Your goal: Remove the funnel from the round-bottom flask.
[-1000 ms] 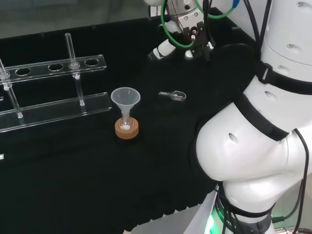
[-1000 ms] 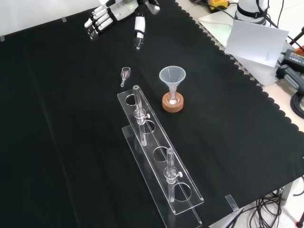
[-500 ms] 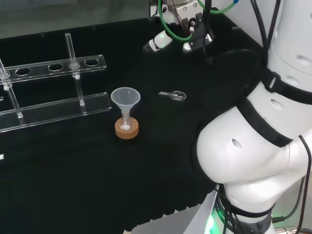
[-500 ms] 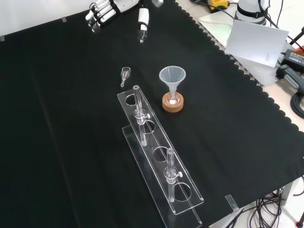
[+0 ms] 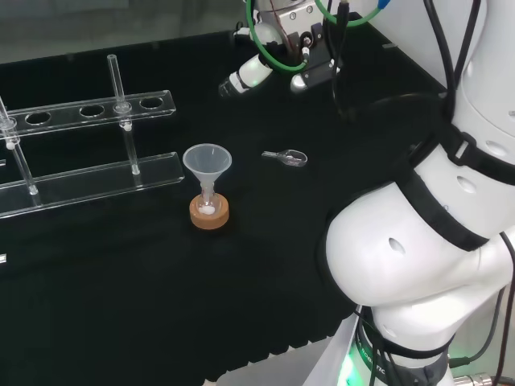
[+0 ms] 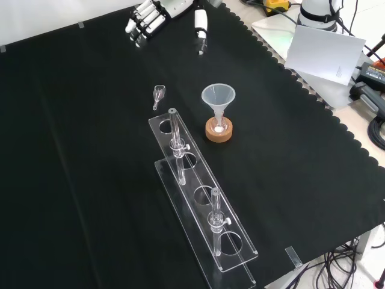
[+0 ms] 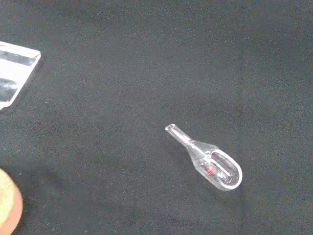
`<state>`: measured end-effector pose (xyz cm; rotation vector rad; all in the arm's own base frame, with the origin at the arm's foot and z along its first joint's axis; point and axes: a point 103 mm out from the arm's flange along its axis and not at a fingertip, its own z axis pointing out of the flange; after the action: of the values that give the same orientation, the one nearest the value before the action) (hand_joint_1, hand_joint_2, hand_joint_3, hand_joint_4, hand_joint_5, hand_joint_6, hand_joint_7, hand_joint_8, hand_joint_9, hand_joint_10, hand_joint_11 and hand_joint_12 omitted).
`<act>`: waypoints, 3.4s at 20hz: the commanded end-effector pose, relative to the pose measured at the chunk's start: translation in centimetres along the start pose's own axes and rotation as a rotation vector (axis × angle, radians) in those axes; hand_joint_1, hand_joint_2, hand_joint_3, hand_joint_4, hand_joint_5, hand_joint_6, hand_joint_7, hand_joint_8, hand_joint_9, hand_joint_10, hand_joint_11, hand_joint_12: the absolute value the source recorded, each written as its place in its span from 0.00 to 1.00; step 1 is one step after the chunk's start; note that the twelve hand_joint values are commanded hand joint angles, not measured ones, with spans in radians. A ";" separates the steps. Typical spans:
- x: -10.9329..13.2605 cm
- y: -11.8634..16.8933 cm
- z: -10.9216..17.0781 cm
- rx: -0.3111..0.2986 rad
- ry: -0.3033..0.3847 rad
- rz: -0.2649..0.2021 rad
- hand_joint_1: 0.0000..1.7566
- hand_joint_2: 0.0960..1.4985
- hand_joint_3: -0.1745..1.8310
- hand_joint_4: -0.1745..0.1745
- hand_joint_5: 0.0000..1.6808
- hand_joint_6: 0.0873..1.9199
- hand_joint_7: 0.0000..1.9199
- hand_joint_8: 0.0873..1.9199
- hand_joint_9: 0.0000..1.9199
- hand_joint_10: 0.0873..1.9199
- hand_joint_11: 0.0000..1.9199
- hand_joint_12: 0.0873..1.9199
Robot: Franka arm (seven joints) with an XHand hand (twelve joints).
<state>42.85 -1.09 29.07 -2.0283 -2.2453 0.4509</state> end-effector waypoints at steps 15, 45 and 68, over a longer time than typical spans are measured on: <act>5.4 -2.8 -1.4 0.112 -0.088 -0.139 0.18 0.40 0.09 0.55 0.00 0.00 0.01 0.00 0.00 0.00 0.00 0.10; 10.4 -5.1 -3.3 0.257 -0.145 -0.031 0.24 0.41 0.09 0.41 0.00 0.00 0.05 0.19 0.00 0.11 0.00 0.15; 12.7 -3.1 -0.2 0.383 -0.180 0.021 0.24 0.40 0.09 0.39 0.00 0.00 0.00 0.26 0.00 0.09 0.00 0.08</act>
<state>37.40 13.46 30.52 -1.8418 -2.1479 0.9455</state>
